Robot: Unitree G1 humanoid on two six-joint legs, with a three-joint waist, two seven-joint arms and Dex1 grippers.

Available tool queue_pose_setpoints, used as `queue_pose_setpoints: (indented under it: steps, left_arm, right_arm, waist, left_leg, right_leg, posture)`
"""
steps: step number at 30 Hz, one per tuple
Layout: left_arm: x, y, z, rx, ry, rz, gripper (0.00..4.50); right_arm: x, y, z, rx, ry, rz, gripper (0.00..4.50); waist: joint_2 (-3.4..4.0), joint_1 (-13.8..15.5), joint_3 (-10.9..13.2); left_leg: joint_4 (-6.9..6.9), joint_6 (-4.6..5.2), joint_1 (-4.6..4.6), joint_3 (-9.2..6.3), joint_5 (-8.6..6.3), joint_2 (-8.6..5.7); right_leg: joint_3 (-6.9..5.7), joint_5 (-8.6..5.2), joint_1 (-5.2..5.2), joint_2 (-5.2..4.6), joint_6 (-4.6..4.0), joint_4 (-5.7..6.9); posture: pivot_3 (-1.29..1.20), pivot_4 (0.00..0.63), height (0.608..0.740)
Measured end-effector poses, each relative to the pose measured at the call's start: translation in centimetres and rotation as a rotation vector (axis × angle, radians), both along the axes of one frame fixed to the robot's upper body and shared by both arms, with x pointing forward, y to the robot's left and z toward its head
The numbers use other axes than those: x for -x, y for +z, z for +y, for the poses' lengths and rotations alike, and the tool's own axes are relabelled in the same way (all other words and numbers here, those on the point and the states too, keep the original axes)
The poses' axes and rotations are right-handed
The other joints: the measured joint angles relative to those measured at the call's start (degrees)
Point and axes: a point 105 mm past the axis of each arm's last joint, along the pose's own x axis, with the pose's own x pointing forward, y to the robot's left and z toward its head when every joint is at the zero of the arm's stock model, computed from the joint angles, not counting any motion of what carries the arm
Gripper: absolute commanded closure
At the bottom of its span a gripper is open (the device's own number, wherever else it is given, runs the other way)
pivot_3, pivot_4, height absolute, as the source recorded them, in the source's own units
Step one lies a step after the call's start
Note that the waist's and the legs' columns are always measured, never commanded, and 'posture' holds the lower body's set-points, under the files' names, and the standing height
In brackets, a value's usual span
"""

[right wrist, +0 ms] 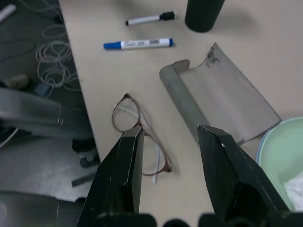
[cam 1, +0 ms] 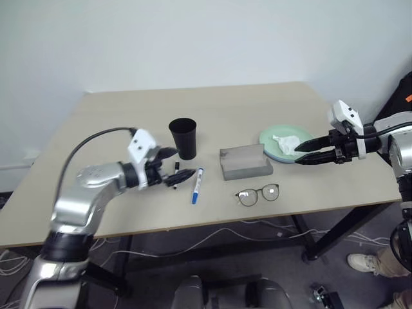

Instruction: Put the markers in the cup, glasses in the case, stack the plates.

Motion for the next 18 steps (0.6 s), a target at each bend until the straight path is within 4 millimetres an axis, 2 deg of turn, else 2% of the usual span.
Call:
queue_pose_setpoints:
  steps: [2,6,11,18]
  left_arm:
    - [-1.2,-0.2,-1.7,-0.022,-0.047,-0.007,0.00]
    - [-2.2,-1.8,-4.9,-0.048,-0.157,0.046,0.00]
    - [-1.3,-4.2,-8.7,-0.096,-0.344,0.150,0.00]
    - [-0.8,-5.7,-12.4,-0.140,-0.480,0.246,0.00]
  right_arm:
    - [0.2,-0.3,0.0,0.012,0.000,0.011,2.59]
    - [0.5,-1.1,-0.4,0.025,-0.009,0.035,2.59]
    - [0.6,-1.0,-0.2,0.038,-0.012,0.015,2.59]
    - [1.0,-2.4,-0.6,0.044,-0.071,0.032,2.59]
  waist:
    - [0.00,-0.02,0.00]
    - [-0.02,-0.06,0.01]
    - [-0.05,-0.05,0.03]
    - [-0.10,-0.04,0.04]
  left_leg:
    - [0.15,0.01,-0.06,-0.01,-0.01,0.00]
    - [0.33,0.07,-0.12,0.01,-0.05,0.00]
    - [0.32,0.07,-0.13,-0.07,-0.06,-0.01]
    - [0.38,0.05,-0.18,-0.16,-0.29,-0.06]
  right_leg:
    - [-0.02,0.00,0.00,-0.01,0.01,0.00]
    - [-0.01,0.02,-0.01,-0.07,0.03,-0.01]
    - [-0.01,0.04,-0.04,-0.04,0.05,0.04]
    - [0.00,0.04,-0.03,-0.02,0.05,0.04]
  posture:
    - [0.00,0.000,0.716]
    - [0.00,0.000,0.716]
    - [0.00,0.000,0.716]
    - [0.00,0.000,0.716]
